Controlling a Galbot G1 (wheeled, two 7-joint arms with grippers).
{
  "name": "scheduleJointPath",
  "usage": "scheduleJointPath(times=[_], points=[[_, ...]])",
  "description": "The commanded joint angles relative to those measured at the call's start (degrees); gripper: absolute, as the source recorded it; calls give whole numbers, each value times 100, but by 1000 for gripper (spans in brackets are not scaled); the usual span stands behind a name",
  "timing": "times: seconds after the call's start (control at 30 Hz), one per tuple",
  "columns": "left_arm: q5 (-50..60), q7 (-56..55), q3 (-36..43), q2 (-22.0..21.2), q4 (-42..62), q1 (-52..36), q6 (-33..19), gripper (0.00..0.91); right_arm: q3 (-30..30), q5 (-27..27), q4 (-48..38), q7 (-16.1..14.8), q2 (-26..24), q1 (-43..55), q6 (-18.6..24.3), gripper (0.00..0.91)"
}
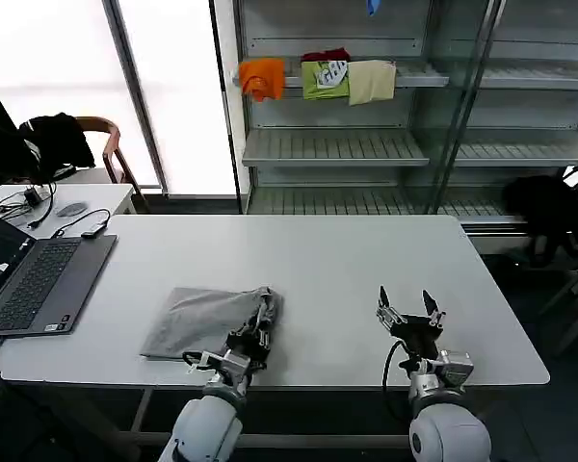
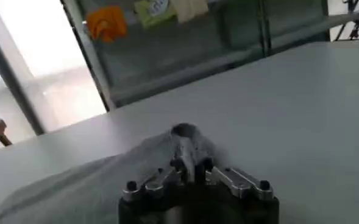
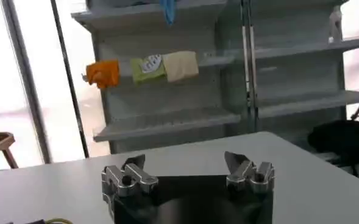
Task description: Fold and organize the clothes.
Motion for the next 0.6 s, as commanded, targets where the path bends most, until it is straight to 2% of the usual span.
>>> scheduleJointPath(times=[0.03, 0.23, 0.33, 0.43, 0.47, 0.6], points=[[-102, -152, 327, -161, 345, 1, 105, 907, -38, -25, -9, 6, 18, 17, 4, 907], [-854, -28, 337, -58, -215, 83, 75, 907, -49, -46, -53, 9, 21, 40, 6, 907], [-1782, 124, 36, 139, -942, 84, 2, 907, -43, -42, -68, 8, 12, 42, 11, 907], [-2582, 140, -672, 353, -1494, -38, 65, 907, -44, -40, -84, 7, 17, 40, 20, 907], [-2909, 141, -1149, 511, -1597, -92, 100, 907, -47, -37, -90, 3, 20, 31, 34, 907], [-4023, 346, -2737, 1005, -1347, -248, 150, 907, -75, -39, -119, -4, 40, 23, 72, 907]])
